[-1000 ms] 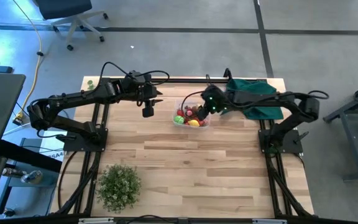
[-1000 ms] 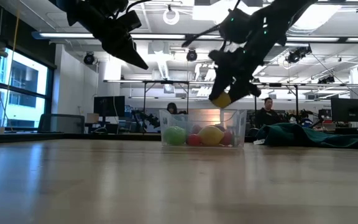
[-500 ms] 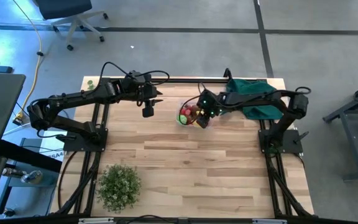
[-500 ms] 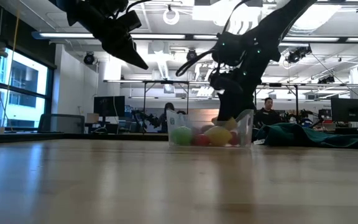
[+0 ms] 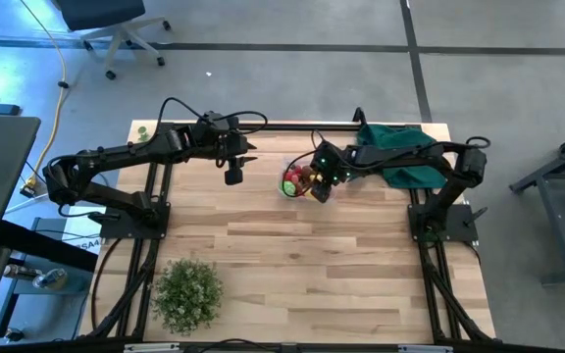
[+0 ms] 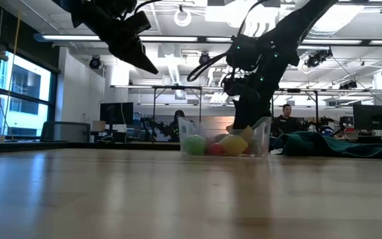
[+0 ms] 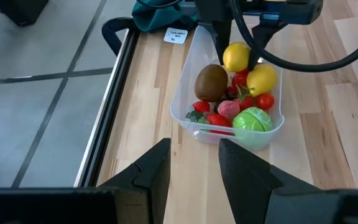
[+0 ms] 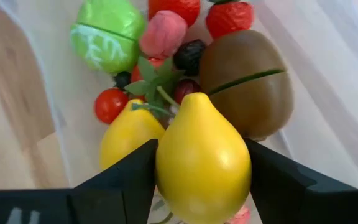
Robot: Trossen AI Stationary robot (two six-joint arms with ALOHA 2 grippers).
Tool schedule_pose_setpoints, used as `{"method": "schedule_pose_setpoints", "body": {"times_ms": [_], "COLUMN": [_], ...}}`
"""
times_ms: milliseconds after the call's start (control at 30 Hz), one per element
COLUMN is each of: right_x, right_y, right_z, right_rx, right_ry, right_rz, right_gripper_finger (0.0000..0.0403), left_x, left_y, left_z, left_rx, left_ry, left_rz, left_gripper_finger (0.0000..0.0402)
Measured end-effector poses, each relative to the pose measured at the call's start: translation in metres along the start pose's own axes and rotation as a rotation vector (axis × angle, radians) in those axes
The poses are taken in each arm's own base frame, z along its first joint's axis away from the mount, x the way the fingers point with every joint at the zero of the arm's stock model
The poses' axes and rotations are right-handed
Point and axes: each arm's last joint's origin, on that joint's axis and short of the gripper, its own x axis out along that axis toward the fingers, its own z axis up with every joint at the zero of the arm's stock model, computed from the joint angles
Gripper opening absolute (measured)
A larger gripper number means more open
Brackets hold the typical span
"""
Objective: Pick and placing Produce into tupperware
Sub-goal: Put the yellow lemon into the transparent bin, then return to Home Position
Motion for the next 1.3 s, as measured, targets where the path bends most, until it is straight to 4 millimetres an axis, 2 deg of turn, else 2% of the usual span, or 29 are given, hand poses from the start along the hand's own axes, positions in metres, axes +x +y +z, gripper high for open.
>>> {"method": "schedule_pose_setpoints", "body": {"times_ms": [233,600,733,833,900,1000,1100,1200,1300], "right_x": [0.000,-0.001,-0.020,-0.047,-0.072,-0.122,-0.181,-0.242,-0.294], "right_y": [-0.002,-0.001,0.005,0.014,0.021,0.031,0.039,0.041,0.037], "right_z": [0.000,0.001,0.020,0.039,0.054,0.078,0.093,0.093,0.075], "right_rx": [-0.036,-0.058,-0.067,-0.110,-0.142,-0.160,-0.186,-0.189,-0.176], "right_ry": [-0.009,-0.006,-0.012,-0.030,-0.070,-0.187,-0.342,-0.493,-0.591], "right_rz": [-0.056,-0.037,0.000,-0.001,-0.012,-0.016,0.003,0.024,0.029], "right_gripper_finger": [0.0226,0.0227,0.0227,0.0227,0.0226,0.0214,0.0184,0.0138,0.0082], "left_x": [0.000,0.000,0.000,0.000,0.000,0.000,0.000,0.000,0.000], "left_y": [0.000,0.000,0.000,0.000,0.000,0.000,0.000,0.000,0.000], "left_z": [0.000,0.000,0.000,0.000,0.000,0.000,0.000,0.000,0.000], "left_rx": [0.000,0.000,0.000,0.000,0.000,0.000,0.000,0.000,0.000], "left_ry": [0.000,0.000,-0.001,0.000,0.000,0.000,0.000,0.000,-0.001], "left_rz": [0.000,0.000,0.001,0.000,0.000,0.001,0.000,0.000,0.001], "left_gripper_finger": [0.0124,0.0124,0.0124,0.0124,0.0124,0.0124,0.0124,0.0124,0.0124]}}
